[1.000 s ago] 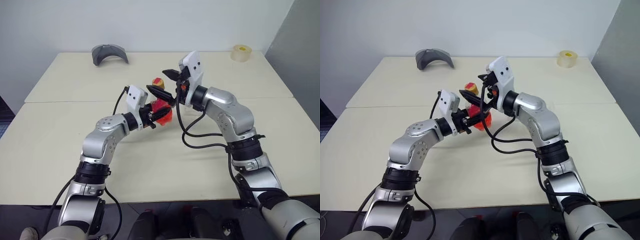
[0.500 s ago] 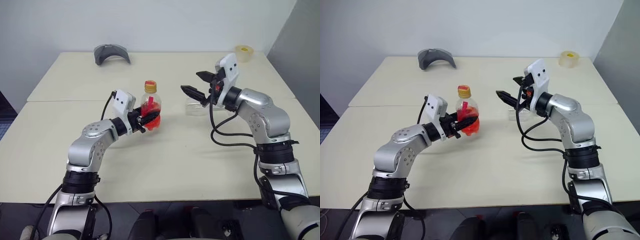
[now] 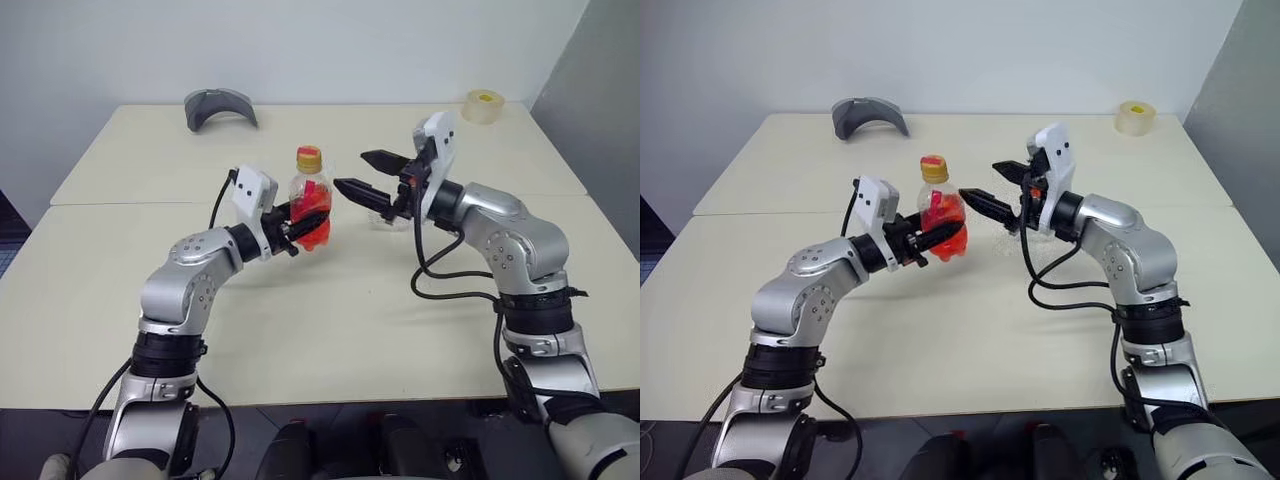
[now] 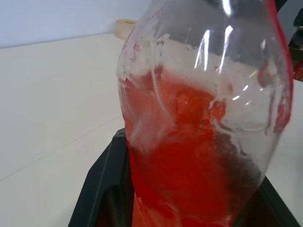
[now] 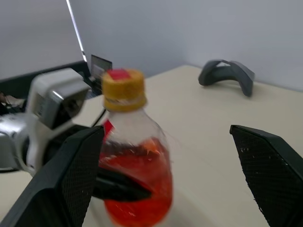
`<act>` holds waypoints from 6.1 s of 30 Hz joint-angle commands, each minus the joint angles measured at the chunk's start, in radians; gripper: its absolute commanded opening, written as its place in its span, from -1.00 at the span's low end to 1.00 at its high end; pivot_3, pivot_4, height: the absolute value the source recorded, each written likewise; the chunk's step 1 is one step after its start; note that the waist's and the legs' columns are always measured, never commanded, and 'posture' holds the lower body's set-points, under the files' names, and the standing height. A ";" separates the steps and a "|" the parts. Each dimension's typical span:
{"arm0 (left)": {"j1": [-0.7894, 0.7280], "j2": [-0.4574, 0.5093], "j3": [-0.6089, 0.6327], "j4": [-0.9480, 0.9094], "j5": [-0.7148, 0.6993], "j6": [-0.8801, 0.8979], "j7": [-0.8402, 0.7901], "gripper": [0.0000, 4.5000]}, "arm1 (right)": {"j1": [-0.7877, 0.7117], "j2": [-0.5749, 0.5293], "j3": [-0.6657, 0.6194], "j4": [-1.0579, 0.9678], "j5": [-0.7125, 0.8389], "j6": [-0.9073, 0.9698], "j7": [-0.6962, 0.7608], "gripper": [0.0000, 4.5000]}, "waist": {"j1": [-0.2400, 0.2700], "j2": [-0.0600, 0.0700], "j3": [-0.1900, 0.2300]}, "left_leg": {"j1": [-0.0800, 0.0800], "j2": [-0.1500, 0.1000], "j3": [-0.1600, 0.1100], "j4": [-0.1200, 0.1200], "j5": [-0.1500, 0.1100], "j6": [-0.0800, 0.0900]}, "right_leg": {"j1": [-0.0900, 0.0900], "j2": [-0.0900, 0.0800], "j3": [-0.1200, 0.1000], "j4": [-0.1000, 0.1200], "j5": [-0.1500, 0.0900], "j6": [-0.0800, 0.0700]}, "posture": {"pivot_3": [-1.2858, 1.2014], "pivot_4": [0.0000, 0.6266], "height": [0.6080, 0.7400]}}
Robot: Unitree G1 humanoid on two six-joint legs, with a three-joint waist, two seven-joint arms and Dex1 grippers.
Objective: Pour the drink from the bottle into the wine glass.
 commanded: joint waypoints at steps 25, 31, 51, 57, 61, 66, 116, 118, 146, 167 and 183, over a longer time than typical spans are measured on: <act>-0.074 -0.053 0.013 0.012 -0.040 -0.055 -0.055 -0.27 | -0.148 0.058 0.026 0.106 -0.058 -0.115 -0.017 1.00 | -0.001 0.000 0.000 | 0.000 0.000 0.000 0.000 0.001 -0.001 | 0.000 0.000 0.000 0.000 0.000 0.000 | 0.03 -0.52 1.00; -0.088 -0.053 0.010 0.023 -0.036 -0.056 -0.059 -0.27 | -0.158 0.056 0.028 0.158 -0.099 -0.160 -0.024 1.00 | -0.001 0.000 0.000 | 0.000 0.000 0.000 0.000 0.001 -0.001 | 0.000 0.000 0.000 0.000 0.000 0.000 | 0.03 -0.52 1.00; -0.075 -0.057 0.006 0.011 -0.038 -0.052 -0.062 -0.27 | -0.054 -0.067 -0.059 -0.047 -0.001 0.004 -0.038 1.00 | 0.000 0.000 0.000 | 0.000 0.000 0.000 0.000 0.001 -0.001 | 0.000 0.000 0.000 0.000 0.000 0.000 | 0.03 -0.52 1.00; -0.082 -0.054 0.006 0.018 -0.035 -0.056 -0.066 -0.27 | -0.012 -0.137 -0.035 -0.034 -0.055 -0.027 -0.021 1.00 | 0.000 0.000 0.000 | 0.000 0.000 0.001 0.000 0.001 -0.001 | 0.000 0.000 0.000 0.000 0.000 0.000 | 0.03 -0.52 1.00; -0.084 -0.051 0.007 0.021 -0.034 -0.057 -0.069 -0.27 | -0.017 -0.134 -0.037 -0.032 -0.049 -0.035 -0.013 1.00 | -0.002 0.000 0.000 | 0.000 0.000 0.001 0.000 0.001 -0.001 | 0.000 0.000 0.001 0.000 0.000 0.000 | 0.03 -0.52 1.00; -0.085 -0.047 0.008 0.023 -0.031 -0.058 -0.071 -0.27 | -0.027 -0.104 -0.046 -0.070 0.016 -0.016 0.015 1.00 | -0.001 0.000 0.000 | 0.000 0.000 0.000 0.000 0.001 -0.001 | 0.000 0.000 0.000 0.000 0.000 0.000 | 0.03 -0.52 1.00; -0.118 -0.066 0.000 0.073 -0.017 -0.087 -0.081 -0.27 | -0.031 -0.094 -0.034 -0.088 0.064 0.001 0.036 1.00 | -0.002 0.000 0.000 | 0.000 0.000 0.000 0.000 0.001 -0.001 | 0.000 0.000 0.000 0.000 0.000 0.000 | 0.03 -0.52 1.00; -0.120 -0.064 -0.002 0.079 -0.017 -0.092 -0.084 -0.27 | -0.043 -0.075 -0.020 -0.077 0.058 0.000 0.032 1.00 | -0.001 0.000 0.000 | 0.000 0.000 0.000 0.000 0.001 -0.001 | 0.000 0.000 0.000 0.000 0.000 0.000 | 0.03 -0.52 1.00; -0.090 -0.054 -0.005 0.044 -0.017 -0.091 -0.088 -0.28 | -0.153 0.048 0.007 0.045 0.039 -0.006 -0.015 -0.45 | -0.001 0.000 0.000 | 0.000 0.000 0.000 0.000 0.001 -0.001 | 0.000 0.000 0.000 0.000 0.000 0.000 | 0.03 -0.52 1.00; 0.229 0.176 -0.015 -0.460 -0.216 0.109 -0.192 -0.30 | -0.306 -0.081 0.170 0.181 -0.009 -0.177 0.569 -0.45 | 0.000 0.001 0.000 | 0.000 0.000 0.000 0.000 -0.001 0.002 | 0.001 0.000 0.000 -0.001 0.000 0.000 | 0.03 -0.52 1.00; 0.345 0.074 -0.007 -0.483 -0.165 0.058 0.051 -0.30 | 0.123 -0.288 -0.022 -0.228 -0.077 0.048 0.157 -0.45 | 0.018 0.000 0.000 | 0.000 0.000 -0.001 0.000 -0.001 0.003 | 0.003 -0.001 -0.001 -0.003 0.000 0.000 | 0.03 -0.52 1.00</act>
